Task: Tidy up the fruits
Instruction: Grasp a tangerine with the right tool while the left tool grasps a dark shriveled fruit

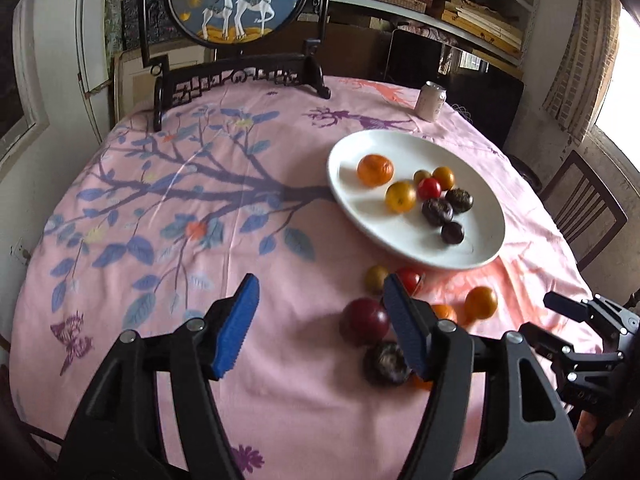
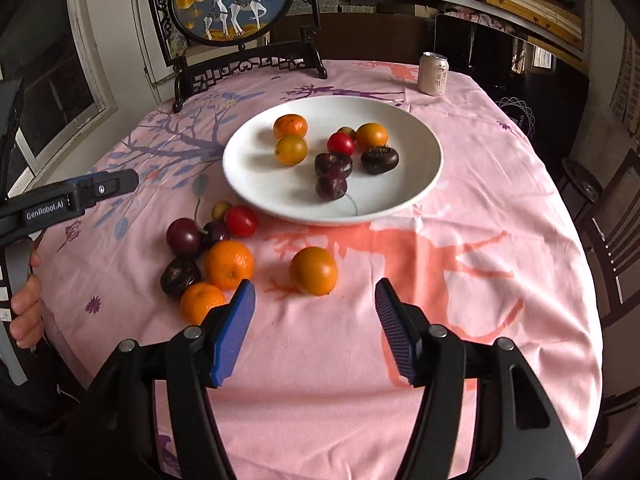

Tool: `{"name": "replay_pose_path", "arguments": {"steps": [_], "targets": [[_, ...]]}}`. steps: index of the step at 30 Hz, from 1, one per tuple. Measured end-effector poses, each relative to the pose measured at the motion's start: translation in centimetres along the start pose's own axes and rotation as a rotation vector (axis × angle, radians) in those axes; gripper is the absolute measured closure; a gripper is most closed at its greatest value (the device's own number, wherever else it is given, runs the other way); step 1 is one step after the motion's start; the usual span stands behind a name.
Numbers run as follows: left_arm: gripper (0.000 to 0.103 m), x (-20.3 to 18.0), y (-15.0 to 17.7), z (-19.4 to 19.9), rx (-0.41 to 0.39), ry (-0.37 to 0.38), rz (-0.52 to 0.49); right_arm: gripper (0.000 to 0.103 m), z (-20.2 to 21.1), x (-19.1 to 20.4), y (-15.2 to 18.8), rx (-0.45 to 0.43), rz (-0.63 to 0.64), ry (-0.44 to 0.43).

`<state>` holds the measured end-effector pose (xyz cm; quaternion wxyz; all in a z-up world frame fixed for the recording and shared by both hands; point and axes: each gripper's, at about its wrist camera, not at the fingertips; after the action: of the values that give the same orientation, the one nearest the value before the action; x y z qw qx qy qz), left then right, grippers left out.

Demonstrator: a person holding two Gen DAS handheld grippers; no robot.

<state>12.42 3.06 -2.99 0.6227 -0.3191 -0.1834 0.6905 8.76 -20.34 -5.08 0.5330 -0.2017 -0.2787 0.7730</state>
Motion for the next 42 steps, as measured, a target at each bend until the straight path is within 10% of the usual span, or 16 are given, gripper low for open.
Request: {"name": "replay_pose_path", "arguments": {"steps": [18, 21, 31, 42], "targets": [[0.034, 4.1, 5.6, 1.0, 0.069, -0.047, 0.028, 0.040, -5.0, 6.7, 0.4, 0.077, 0.083, -0.204], [0.034, 3.3, 6.0, 0.6, 0.085, -0.039, 0.014, 0.066, -6.5, 6.9, 0.0, 0.095, 0.090, -0.196], [0.034, -2.2, 6.6, -1.7, 0.133, 0.017, -0.081, 0.066, -1.6, 2.3, 2.4, 0.063, 0.028, 0.014], [0.037, -4.4, 6.5, -4.9, 0.185, -0.022, -0.080, 0.065, 0.1, 0.0, 4.4, 0.035, -0.046, -0.022]]}}
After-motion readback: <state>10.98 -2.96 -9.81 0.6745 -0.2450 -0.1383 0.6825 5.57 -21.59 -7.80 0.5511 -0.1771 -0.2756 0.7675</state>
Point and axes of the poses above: each gripper's, at about its wrist camera, not at the fingertips, and z roughly against the way its jaws point, x to its left, y to its underside, and after that the axes turned 9 degrees about z, right-handed
